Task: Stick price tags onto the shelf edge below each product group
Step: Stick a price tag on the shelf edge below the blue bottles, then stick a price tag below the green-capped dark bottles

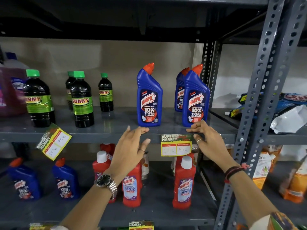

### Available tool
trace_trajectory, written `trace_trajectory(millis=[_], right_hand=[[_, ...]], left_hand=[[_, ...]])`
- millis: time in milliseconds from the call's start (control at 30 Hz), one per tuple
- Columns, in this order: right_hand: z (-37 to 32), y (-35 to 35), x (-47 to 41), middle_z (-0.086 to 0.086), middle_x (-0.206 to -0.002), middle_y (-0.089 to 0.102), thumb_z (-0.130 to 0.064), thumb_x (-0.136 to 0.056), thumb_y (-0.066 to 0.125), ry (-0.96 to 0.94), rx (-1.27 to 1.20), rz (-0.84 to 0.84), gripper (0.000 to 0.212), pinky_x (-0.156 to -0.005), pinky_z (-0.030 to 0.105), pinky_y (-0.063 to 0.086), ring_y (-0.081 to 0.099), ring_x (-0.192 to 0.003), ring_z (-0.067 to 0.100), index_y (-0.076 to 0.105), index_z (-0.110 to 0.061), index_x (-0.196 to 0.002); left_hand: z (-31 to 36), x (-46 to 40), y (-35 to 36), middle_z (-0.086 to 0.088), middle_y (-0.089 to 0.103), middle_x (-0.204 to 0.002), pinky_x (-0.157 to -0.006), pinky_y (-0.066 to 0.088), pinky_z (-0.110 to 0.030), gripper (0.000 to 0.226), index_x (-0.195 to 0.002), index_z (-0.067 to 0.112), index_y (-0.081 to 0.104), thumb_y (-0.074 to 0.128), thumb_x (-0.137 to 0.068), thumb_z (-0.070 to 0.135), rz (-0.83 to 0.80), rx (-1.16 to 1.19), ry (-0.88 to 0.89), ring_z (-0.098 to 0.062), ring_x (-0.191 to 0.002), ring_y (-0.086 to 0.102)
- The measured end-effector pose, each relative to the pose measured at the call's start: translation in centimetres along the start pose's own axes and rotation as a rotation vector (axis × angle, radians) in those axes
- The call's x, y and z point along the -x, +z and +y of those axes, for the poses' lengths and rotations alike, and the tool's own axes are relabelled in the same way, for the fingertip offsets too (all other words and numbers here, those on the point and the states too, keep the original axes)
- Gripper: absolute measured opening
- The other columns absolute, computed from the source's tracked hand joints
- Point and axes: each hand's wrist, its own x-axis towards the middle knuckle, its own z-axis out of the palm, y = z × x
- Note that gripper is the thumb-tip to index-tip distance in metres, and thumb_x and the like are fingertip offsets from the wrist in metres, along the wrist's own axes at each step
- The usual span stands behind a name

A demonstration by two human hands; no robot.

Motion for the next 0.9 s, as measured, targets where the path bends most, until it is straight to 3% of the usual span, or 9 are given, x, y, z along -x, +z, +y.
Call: trace_trajectory(millis=[67, 167, 333, 400, 500, 600, 700, 900], right_hand=[[-1.0, 0.7, 0.0, -0.007, -0.110, 0.067, -0.011, -0.088, 0.055, 0.023, -0.008, 0.031, 0.023, -0.085, 0.042, 0.051, 0.054, -0.111, 0.013, 0.046, -0.028, -0.101], [-3.8, 3.0, 0.1, -0.002, -0.110, 0.063, -0.025, -0.088, 0.055, 0.027, -0.017, 0.071, 0.020, -0.081, 0.043, 0.052, 0.057, -0.103, 0.014, 0.048, -0.034, -0.105], [-11.8, 9.2, -0.2, 0.001, -0.112, 0.060, -0.033, -0.088, 0.056, -0.019, -0.012, 0.110, 0.026, -0.075, 0.035, 0.048, 0.056, -0.096, 0.017, 0.053, -0.030, -0.113], [-15.3, 12.4, -0.4, -0.001, -0.113, 0.060, -0.034, -0.087, 0.055, -0.027, -0.050, 0.122, 0.026, -0.079, 0.038, 0.050, 0.057, -0.095, 0.018, 0.053, -0.031, -0.113], [-19.9, 17.2, -0.5, -0.005, -0.113, 0.060, -0.037, -0.086, 0.053, -0.021, -0.125, 0.136, 0.027, -0.077, 0.036, 0.052, 0.059, -0.089, 0.016, 0.054, -0.032, -0.113], [-23.9, 21.2, -1.0, -0.006, -0.121, 0.059, -0.031, -0.088, 0.056, -0.050, -0.159, 0.158, 0.028, -0.079, 0.029, 0.052, 0.052, -0.104, 0.003, 0.055, -0.029, -0.116], [-26.9, 23.8, -2.0, -0.005, -0.123, 0.059, -0.030, -0.087, 0.058, -0.042, -0.158, 0.136, 0.035, -0.080, 0.035, 0.053, 0.049, -0.114, 0.006, 0.053, -0.025, -0.122], [-31.3, 27.1, -3.8, 0.003, -0.110, 0.066, -0.033, -0.088, 0.058, -0.033, -0.001, 0.124, 0.035, -0.076, 0.033, 0.048, 0.059, -0.099, 0.016, 0.055, -0.024, -0.122]], left_hand=[[-1.7, 0.9, -1.9, -0.003, 0.061, -0.129, -0.118, 0.015, -0.036, 0.036, -0.124, 0.018, 0.052, 0.048, -0.095, 0.040, 0.064, -0.081, 0.020, -0.019, -0.131, 0.046], [-5.2, 2.2, -5.5, -0.001, 0.060, -0.131, -0.119, 0.007, -0.036, 0.035, -0.119, 0.017, 0.054, 0.046, -0.093, 0.039, 0.130, -0.123, 0.010, -0.020, -0.134, 0.041], [-12.2, 4.6, -12.2, 0.000, 0.061, -0.127, -0.117, 0.017, -0.041, 0.027, -0.111, 0.015, 0.058, 0.051, -0.091, 0.031, 0.267, -0.114, -0.001, -0.020, -0.130, 0.046], [-15.6, 5.8, -14.7, 0.001, 0.061, -0.126, -0.116, 0.019, -0.038, 0.018, -0.105, 0.017, 0.058, 0.054, -0.090, 0.027, 0.304, -0.086, -0.021, -0.020, -0.128, 0.047], [-20.8, 7.2, -17.6, 0.000, 0.060, -0.127, -0.113, 0.020, -0.034, 0.013, -0.095, 0.020, 0.058, 0.051, -0.090, 0.031, 0.262, -0.082, -0.045, -0.020, -0.126, 0.048], [-24.9, 8.2, -19.1, -0.002, 0.059, -0.129, -0.111, 0.027, -0.041, 0.026, -0.089, 0.019, 0.064, 0.047, -0.091, 0.038, 0.178, -0.154, -0.019, -0.023, -0.129, 0.047], [-27.2, 9.1, -19.4, -0.004, 0.058, -0.132, -0.109, 0.030, -0.048, 0.031, -0.089, 0.021, 0.069, 0.047, -0.090, 0.044, 0.087, -0.179, 0.004, -0.025, -0.130, 0.046], [-29.2, 8.6, -18.1, -0.002, 0.050, -0.142, -0.116, 0.014, -0.044, 0.029, -0.094, 0.026, 0.074, 0.056, -0.085, 0.047, -0.006, -0.238, 0.039, -0.024, -0.134, 0.040]])
